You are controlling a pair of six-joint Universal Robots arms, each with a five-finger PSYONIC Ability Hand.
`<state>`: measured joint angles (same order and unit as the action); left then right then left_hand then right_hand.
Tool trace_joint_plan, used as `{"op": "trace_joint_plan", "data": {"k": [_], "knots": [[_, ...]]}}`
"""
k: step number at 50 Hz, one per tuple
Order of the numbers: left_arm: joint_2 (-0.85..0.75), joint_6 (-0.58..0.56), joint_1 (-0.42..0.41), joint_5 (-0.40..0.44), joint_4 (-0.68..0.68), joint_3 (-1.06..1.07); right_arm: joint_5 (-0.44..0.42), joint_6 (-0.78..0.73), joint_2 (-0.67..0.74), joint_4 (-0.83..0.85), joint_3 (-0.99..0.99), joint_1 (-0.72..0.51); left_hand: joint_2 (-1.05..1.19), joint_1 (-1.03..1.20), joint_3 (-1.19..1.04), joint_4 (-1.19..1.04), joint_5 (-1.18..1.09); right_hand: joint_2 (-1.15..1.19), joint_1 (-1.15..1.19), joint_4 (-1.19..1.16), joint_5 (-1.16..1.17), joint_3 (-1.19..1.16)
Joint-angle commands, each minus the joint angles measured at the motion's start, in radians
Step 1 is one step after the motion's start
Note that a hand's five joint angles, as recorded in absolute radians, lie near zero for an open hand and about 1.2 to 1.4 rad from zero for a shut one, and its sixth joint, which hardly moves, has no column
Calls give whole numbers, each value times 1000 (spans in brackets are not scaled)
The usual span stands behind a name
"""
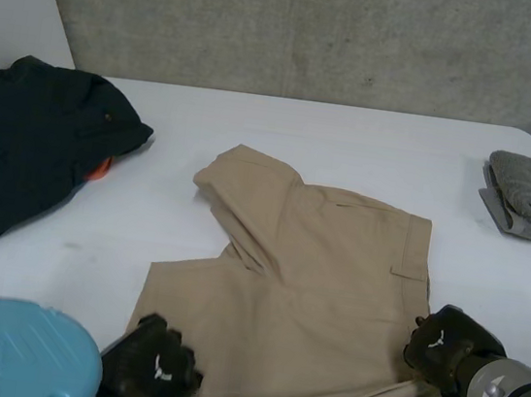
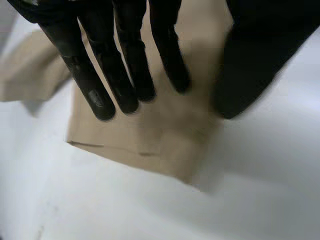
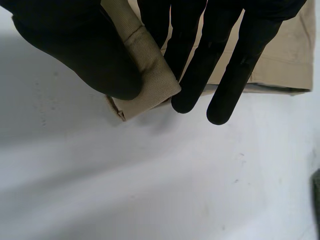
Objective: Fold the laundry.
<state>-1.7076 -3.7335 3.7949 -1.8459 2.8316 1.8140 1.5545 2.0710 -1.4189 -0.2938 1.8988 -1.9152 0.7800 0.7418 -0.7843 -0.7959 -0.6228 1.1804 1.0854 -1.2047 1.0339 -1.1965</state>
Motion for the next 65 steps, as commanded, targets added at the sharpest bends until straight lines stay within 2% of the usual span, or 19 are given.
{"op": "trace_joint_plan", "data": {"k": [1,3,7,10,12,15,18,27,37,51,57,61,62,65], "knots": [[48,17,109,0,84,-54,-4,27,-2,64,-14,16,-605,-567,610,621,623,216,311,-192,188,-200],[51,14,135,8,121,-59,-4,29,-3,85,-12,16,-605,-567,609,621,622,216,311,-192,188,-200],[43,14,238,57,209,-67,-5,41,-3,122,-6,15,-534,-496,539,550,552,216,311,-192,188,-200],[19,15,337,177,265,-73,-8,61,-2,131,-6,15,-391,-352,395,407,408,216,311,-192,188,-200],[-47,26,419,308,299,-93,-11,80,-2,133,-7,13,-314,-276,319,330,332,216,311,-192,188,-200],[-160,59,475,442,316,-151,-24,93,0,136,-9,12,-285,-247,289,301,302,216,311,-192,188,-200],[-283,98,497,500,322,-238,-34,103,5,145,-7,10,-209,-170,213,225,226,216,311,-192,188,-200],[-550,107,505,510,357,-475,-34,127,11,166,-4,4,-158,-120,163,174,176,216,311,-192,188,-200],[-635,132,491,508,517,-600,-36,135,12,180,20,5,-188,-150,192,204,205,216,311,-192,188,-200],[-765,122,476,511,516,-719,-37,135,15,189,23,8,-158,-120,163,174,176,216,311,-192,188,-200],[-796,122,476,511,514,-759,-37,135,29,197,23,12,-21,18,25,37,38,216,311,-192,188,-200],[-817,122,474,510,517,-778,-37,135,40,200,25,10,120,158,-116,-104,-103,216,311,-192,188,-200],[-825,122,474,510,519,-786,-37,135,40,200,26,10,214,252,-209,-198,-196,216,311,-192,188,-200],[-836,122,474,510,520,-792,-37,135,43,200,26,12,267,305,-263,-251,-250,216,311,-192,188,-200]]}}
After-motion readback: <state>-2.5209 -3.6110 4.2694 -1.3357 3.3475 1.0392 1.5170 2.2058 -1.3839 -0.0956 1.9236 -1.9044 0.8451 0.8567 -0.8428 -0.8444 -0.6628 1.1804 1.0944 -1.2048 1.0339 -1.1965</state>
